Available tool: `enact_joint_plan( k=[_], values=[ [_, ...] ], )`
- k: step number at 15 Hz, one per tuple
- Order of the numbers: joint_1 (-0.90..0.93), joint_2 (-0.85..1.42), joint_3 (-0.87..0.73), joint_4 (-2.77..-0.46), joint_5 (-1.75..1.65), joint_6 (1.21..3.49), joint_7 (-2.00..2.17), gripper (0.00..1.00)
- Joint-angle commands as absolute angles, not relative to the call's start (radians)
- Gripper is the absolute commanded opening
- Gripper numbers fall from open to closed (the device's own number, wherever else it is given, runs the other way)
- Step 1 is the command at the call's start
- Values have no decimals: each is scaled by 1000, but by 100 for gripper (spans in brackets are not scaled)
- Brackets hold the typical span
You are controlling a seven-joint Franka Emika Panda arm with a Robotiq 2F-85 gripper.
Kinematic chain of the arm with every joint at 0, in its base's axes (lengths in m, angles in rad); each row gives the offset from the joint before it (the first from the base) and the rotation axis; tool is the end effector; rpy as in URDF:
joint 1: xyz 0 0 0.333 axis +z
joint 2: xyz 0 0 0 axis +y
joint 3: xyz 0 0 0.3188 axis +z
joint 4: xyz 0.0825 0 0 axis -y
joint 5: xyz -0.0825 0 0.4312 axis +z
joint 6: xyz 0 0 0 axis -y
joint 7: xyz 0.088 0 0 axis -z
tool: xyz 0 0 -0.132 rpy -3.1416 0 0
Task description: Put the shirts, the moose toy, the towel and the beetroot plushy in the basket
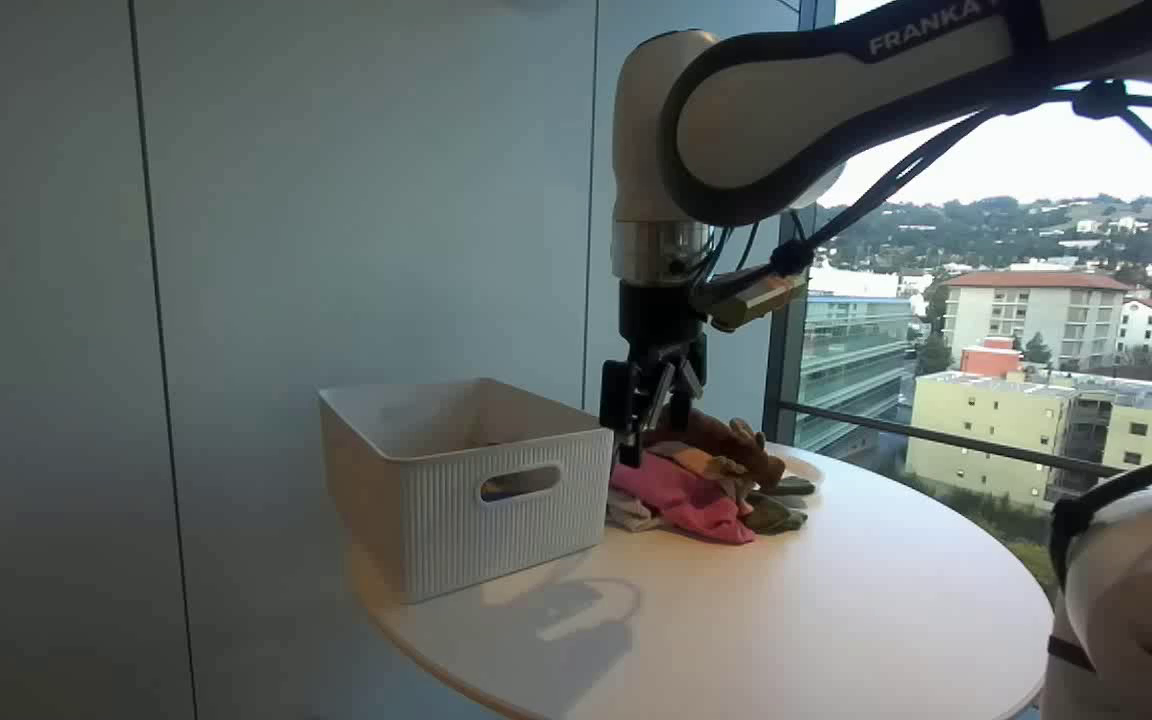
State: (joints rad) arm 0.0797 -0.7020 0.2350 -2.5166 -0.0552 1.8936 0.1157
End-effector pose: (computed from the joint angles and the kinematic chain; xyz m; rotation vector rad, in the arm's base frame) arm 0.3782 0.1175 0.4749 2.9396 0.2440 0.1495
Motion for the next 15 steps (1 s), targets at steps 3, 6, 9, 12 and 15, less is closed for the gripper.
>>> enact_joint_plan(
  k=[3,6,9,12,15],
  values=[
    [99,-701,220,-2501,-66,1891,126,100],
    [98,-703,220,-2499,-66,1891,126,100],
    [34,-738,254,-2492,-164,1809,213,100],
    [0,-858,205,-2499,-244,1684,260,100],
    [-64,-914,169,-2478,-344,1590,290,100]
  ],
)
